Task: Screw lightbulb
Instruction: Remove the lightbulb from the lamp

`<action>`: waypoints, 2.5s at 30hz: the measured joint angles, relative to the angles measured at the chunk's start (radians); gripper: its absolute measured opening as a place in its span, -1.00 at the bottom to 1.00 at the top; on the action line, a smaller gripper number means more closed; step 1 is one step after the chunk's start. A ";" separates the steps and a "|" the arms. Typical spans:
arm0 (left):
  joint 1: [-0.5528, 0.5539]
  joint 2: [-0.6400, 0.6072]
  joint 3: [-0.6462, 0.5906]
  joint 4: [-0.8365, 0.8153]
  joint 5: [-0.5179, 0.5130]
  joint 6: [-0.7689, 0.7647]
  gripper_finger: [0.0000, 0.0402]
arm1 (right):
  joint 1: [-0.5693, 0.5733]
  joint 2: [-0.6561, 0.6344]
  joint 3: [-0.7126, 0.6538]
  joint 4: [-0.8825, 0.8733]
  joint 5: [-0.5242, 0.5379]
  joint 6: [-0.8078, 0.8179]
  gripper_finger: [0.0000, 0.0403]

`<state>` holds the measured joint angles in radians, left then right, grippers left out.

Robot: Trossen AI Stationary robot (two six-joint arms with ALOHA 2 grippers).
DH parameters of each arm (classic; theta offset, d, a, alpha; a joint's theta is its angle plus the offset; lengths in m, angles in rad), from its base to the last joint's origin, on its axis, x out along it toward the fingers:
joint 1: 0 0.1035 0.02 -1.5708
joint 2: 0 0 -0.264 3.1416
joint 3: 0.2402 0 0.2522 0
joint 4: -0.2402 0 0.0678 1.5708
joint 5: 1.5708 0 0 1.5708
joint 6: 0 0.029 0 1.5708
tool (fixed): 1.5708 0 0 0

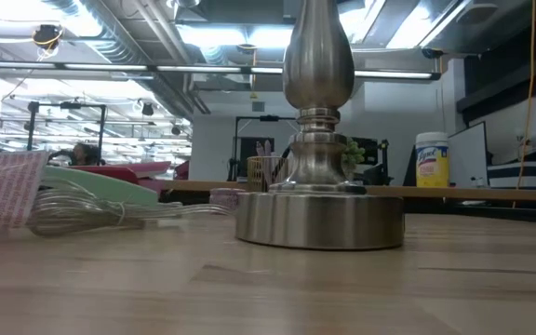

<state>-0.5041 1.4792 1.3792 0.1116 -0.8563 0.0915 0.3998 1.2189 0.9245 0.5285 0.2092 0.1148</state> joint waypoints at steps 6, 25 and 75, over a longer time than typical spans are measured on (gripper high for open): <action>-0.006 -0.001 0.000 -0.007 0.016 -0.022 -0.99 | 0.001 0.002 0.000 0.003 0.024 -0.021 -0.93; -0.047 0.001 0.000 -0.021 0.003 -0.018 -0.99 | -0.089 0.000 0.000 -0.003 0.085 -0.044 -0.93; -0.047 0.000 0.000 -0.004 -0.093 -0.020 -0.99 | 0.042 0.069 0.000 0.121 0.193 -0.070 -0.93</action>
<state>-0.5516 1.4792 1.3796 0.1079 -0.9493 0.0720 0.4422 1.2881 0.9245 0.6495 0.4019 0.0452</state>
